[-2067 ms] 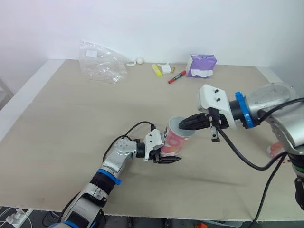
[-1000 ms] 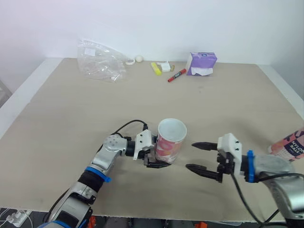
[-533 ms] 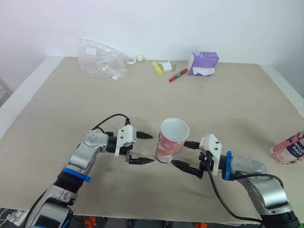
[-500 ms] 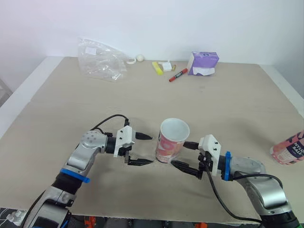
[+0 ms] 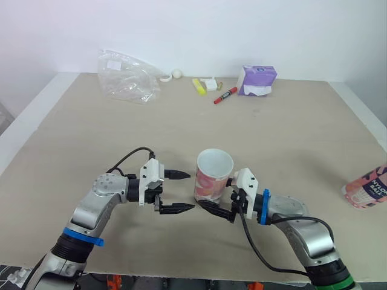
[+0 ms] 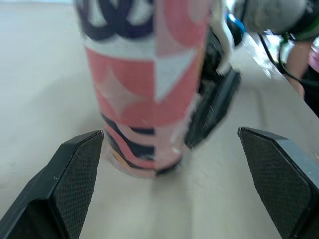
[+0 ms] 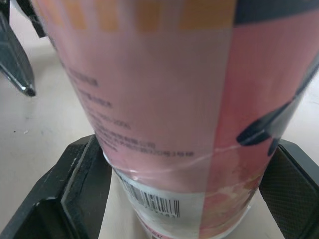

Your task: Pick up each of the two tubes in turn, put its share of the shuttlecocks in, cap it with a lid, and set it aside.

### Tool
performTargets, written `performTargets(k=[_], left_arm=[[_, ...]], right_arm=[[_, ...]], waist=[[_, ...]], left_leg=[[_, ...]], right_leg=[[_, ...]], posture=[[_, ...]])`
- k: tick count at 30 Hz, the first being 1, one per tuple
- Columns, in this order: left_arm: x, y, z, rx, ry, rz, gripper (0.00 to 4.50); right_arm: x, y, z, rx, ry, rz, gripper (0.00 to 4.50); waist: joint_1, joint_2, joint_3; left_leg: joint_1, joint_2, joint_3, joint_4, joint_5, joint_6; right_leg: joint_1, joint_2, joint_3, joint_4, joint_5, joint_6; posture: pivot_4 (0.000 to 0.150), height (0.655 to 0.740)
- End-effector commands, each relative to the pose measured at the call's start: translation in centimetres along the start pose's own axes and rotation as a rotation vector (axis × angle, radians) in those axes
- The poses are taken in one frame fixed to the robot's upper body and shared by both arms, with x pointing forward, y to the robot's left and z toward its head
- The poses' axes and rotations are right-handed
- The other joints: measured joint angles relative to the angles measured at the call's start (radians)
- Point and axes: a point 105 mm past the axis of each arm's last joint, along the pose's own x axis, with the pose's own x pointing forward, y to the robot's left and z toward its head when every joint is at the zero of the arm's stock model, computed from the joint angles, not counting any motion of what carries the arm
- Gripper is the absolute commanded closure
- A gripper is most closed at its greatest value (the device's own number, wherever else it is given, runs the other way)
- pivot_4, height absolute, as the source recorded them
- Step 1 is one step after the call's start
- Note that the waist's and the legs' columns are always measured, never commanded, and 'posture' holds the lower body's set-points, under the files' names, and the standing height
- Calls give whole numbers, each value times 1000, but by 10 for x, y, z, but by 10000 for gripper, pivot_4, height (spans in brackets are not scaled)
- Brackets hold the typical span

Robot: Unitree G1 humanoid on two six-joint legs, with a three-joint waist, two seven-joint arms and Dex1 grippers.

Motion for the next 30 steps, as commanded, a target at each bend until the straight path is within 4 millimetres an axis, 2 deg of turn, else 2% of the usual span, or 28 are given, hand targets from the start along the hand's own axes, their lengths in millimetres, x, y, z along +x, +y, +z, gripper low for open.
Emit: performTargets(k=[1,15,16,19,27,30], left_arm=[[-2,-4,7,48,-22,5,0],[-5,-7,-4,76,-9,30,0],[-4,-6,-4,77,-9,31,0],[-4,-5,-5,79,-9,35,0],[-3,-4,-5,84,-5,42,0],[-1,-2,-4,88,-8,42,0]], right_arm=[[6,1,8,-32,-36,11,520],[26,7,8,-14,-82,63,520],[26,8,8,-12,-83,65,5728],[27,8,7,-17,-80,66,16266],[22,5,7,-50,-70,40,16820],[13,1,12,-54,-81,-7,16820]], waist=[[-1,0,0],[-9,0,0],[-9,0,0],[-9,0,0],[-9,0,0],[-9,0,0]], left_leg=[[0,0,0,0,0,0],[1,0,0,0,0,-1],[1,0,0,0,0,-1],[1,0,1,0,0,-1],[1,0,1,0,0,-1],[1,0,1,0,0,-1]], right_leg=[[0,0,0,0,0,0],[0,0,1,0,0,-2],[0,0,0,0,0,-1],[0,0,1,0,2,2],[0,1,1,0,2,2],[0,0,1,0,2,2]], posture=[[1500,7400],[1500,7400],[1500,7400],[1500,7400],[1500,7400],[1500,7400]])
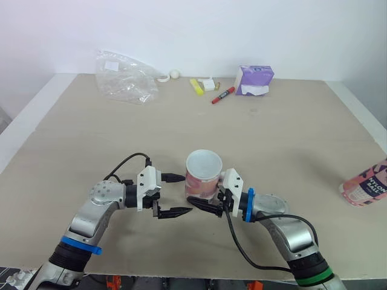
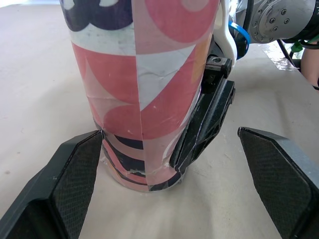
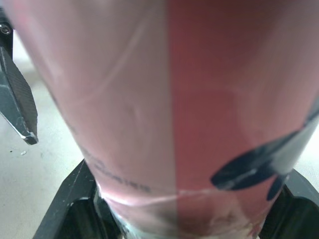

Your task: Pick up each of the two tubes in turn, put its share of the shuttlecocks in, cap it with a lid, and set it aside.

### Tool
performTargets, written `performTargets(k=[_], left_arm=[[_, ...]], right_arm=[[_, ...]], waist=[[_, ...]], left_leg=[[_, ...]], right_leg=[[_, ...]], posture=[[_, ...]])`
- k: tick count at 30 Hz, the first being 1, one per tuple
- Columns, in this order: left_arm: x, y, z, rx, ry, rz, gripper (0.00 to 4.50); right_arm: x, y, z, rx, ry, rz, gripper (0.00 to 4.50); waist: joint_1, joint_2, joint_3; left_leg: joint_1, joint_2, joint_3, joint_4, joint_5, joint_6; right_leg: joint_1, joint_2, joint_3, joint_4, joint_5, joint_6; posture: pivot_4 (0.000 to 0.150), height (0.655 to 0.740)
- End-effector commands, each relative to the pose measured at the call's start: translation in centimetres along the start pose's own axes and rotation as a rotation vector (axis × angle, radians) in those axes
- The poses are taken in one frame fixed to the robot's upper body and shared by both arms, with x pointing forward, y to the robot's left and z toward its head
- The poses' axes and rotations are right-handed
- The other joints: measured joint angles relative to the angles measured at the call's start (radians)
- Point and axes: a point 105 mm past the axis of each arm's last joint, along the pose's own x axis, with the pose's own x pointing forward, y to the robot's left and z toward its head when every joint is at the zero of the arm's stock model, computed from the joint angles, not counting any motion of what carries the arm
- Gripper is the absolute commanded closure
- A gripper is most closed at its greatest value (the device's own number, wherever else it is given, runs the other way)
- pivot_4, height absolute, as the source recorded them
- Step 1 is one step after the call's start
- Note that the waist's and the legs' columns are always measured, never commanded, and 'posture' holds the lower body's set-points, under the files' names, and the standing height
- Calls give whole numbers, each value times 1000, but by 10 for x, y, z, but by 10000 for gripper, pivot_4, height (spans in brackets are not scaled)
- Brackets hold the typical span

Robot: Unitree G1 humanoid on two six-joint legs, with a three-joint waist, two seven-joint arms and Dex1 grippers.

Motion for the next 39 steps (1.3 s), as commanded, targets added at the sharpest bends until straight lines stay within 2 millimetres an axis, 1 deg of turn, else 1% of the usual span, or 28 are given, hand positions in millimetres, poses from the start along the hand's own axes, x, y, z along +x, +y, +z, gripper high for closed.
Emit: performTargets(k=[1,5,6,8,9,11,12,13,14,16,18,21,23,27,34,38,39], left_arm=[[4,4,9,37,-24,1,0],[10,4,14,38,-47,-6,0],[12,4,15,37,-52,-9,0],[13,4,17,36,-58,-13,0],[15,3,18,35,-64,-18,0],[19,0,20,34,-74,-34,0],[20,-1,20,33,-78,-40,0],[21,-1,20,32,-79,-44,0],[21,-1,20,32,-80,-46,0],[23,0,21,31,-82,-46,0],[25,2,21,30,-85,-47,0],[27,2,22,32,-87,-50,0],[27,2,22,33,-86,-51,0],[28,3,21,36,-81,-48,0],[28,2,20,37,-77,-43,0],[29,1,19,35,-75,-41,0],[29,1,19,34,-74,-41,0]], right_arm=[[-19,-9,16,-28,-39,-98,16820],[-57,-29,21,29,-73,-346,16820],[-71,-35,20,51,-74,-426,16820],[-87,-41,17,75,-70,-520,16820],[-104,-50,14,96,-70,-626,16820],[-153,-72,5,163,-85,-909,16820],[-173,-78,2,187,-96,-1021,16820],[-188,-82,-1,200,-101,-1095,16820],[-196,-84,-2,206,-103,-1132,16820],[-216,-91,-10,221,-95,-1249,16820],[-229,-96,-17,240,-96,-1323,16820],[-235,-102,-25,281,-108,-1370,16820],[-232,-104,-29,294,-110,-1366,16820],[-228,-108,-33,302,-109,-1360,16820],[-218,-112,-34,302,-109,-1322,16820],[-216,-111,-40,351,-107,-1308,16820],[-216,-110,-41,356,-105,-1305,7302]], waist=[[2,0,0],[3,0,0],[2,0,0],[1,0,0],[1,0,0],[1,0,0],[1,1,0],[2,1,0],[1,1,0],[0,1,0],[-2,1,0],[-4,3,0],[-4,5,1],[-4,5,1],[-4,5,1],[-4,5,1],[-4,5,1]], left_leg=[[0,0,0,0,0,0],[0,-1,0,0,0,0],[0,-1,1,0,0,0],[0,-1,1,0,0,0],[0,-1,1,0,0,0],[0,0,1,0,0,0],[0,0,1,0,0,0],[0,0,1,0,0,0],[0,-1,2,0,0,0],[1,-1,3,0,0,0],[2,0,4,0,0,0],[4,3,7,0,0,0],[5,3,8,0,0,0],[6,4,9,0,0,0],[7,4,11,0,0,1],[7,5,11,0,0,1],[7,5,11,0,0,1]], right_leg=[[0,0,0,0,0,0],[0,-1,1,0,0,1],[0,-1,1,0,0,2],[0,-1,2,0,1,2],[0,0,2,0,1,2],[0,0,2,0,1,2],[0,0,2,0,1,2],[0,0,2,0,1,2],[0,0,3,0,1,2],[0,0,5,0,0,1],[0,1,6,0,-1,0],[0,4,9,0,-1,1],[0,5,10,1,-1,1],[0,6,11,1,-1,1],[0,6,13,1,-1,1],[0,6,13,1,-1,1],[0,6,13,1,-1,1]], posture=[[1500,7400],[1500,7400],[1500,7400],[1500,7400],[1500,7400],[1500,7400],[1500,7400],[1500,7400],[1500,7400],[1500,7400],[1500,7400],[1500,7400],[1500,7400],[1500,7400],[1500,7400],[1500,7400],[1500,7400]])
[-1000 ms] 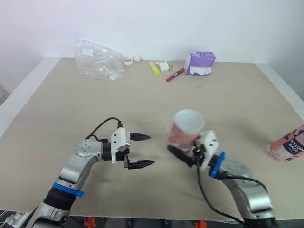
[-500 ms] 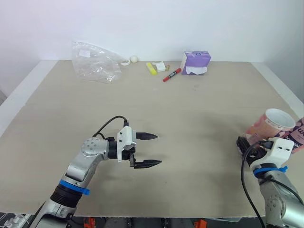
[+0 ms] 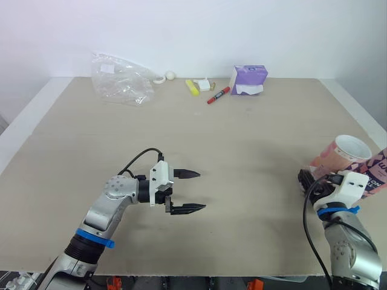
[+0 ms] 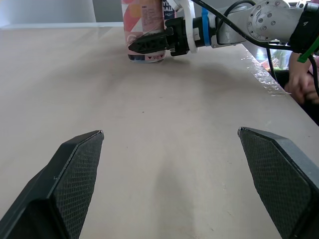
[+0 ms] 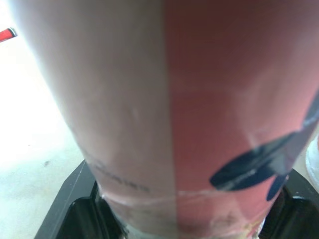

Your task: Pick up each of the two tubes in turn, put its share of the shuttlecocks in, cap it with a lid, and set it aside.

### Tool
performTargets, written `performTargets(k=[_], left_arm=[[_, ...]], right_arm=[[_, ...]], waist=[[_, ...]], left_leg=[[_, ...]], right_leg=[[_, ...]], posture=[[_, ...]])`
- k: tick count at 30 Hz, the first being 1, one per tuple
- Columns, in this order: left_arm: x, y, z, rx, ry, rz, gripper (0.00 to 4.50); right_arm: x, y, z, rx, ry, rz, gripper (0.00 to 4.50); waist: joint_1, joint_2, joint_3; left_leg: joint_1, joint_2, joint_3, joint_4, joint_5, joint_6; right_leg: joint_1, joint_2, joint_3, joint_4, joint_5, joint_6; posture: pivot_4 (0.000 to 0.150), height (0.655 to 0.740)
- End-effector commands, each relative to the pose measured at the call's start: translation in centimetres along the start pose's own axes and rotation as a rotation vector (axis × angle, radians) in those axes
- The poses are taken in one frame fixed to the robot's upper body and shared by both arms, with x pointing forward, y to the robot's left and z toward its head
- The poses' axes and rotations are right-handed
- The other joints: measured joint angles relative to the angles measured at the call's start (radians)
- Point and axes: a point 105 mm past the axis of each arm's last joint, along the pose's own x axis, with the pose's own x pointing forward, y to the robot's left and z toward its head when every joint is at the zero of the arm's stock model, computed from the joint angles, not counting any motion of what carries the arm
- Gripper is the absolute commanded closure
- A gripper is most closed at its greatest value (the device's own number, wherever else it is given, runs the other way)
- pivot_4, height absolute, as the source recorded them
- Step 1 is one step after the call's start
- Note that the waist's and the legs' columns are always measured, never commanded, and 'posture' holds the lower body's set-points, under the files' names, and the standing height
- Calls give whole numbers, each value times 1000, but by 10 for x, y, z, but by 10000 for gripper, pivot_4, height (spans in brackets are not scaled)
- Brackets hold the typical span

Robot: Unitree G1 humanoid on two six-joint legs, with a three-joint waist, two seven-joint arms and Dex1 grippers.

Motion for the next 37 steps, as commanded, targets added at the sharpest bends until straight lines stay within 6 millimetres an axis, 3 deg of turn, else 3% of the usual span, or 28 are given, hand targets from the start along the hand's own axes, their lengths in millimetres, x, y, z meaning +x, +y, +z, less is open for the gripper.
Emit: performTargets(k=[1,2,16,21,24,29,32,37], left_arm=[[3,-1,4,24,-9,-4,0],[3,-2,4,23,-7,-4,0],[3,-3,0,18,2,-10,0],[1,2,-1,8,10,5,0],[-4,5,-4,-2,25,22,0],[-20,14,-14,3,84,72,0],[-40,30,-21,17,142,176,0],[-70,50,-14,29,152,308,0]], right_arm=[[-2,1,-3,20,18,20,4465],[-4,1,-4,18,22,25,155],[-50,8,2,-30,46,81,155],[-79,22,11,-92,79,228,155],[-88,43,15,-219,100,417,155],[-90,82,14,-441,101,766,155],[-76,111,17,-504,47,943,155],[-61,114,21,-488,27,989,155]], waist=[[0,0,0],[0,0,0],[3,0,0],[3,0,0],[0,0,0],[0,-1,1],[-3,-4,3],[10,-6,4]], left_leg=[[0,0,0,0,0,0],[0,0,0,0,0,0],[0,1,0,0,0,0],[0,1,0,0,0,0],[0,1,1,0,0,0],[1,3,1,0,0,0],[2,7,1,0,0,0],[0,10,-4,0,-1,-1]], right_leg=[[0,0,0,0,0,0],[0,0,0,0,0,0],[0,0,-1,0,-1,0],[0,0,-1,0,-1,0],[0,0,0,0,-1,0],[0,2,-1,0,-1,-1],[0,6,-1,0,0,-2],[-1,11,-3,0,-2,-9]], posture=[[1500,7400],[1500,7400],[1500,7400],[1500,7400],[1500,7400],[1500,7400],[1500,7400],[1500,7400]])
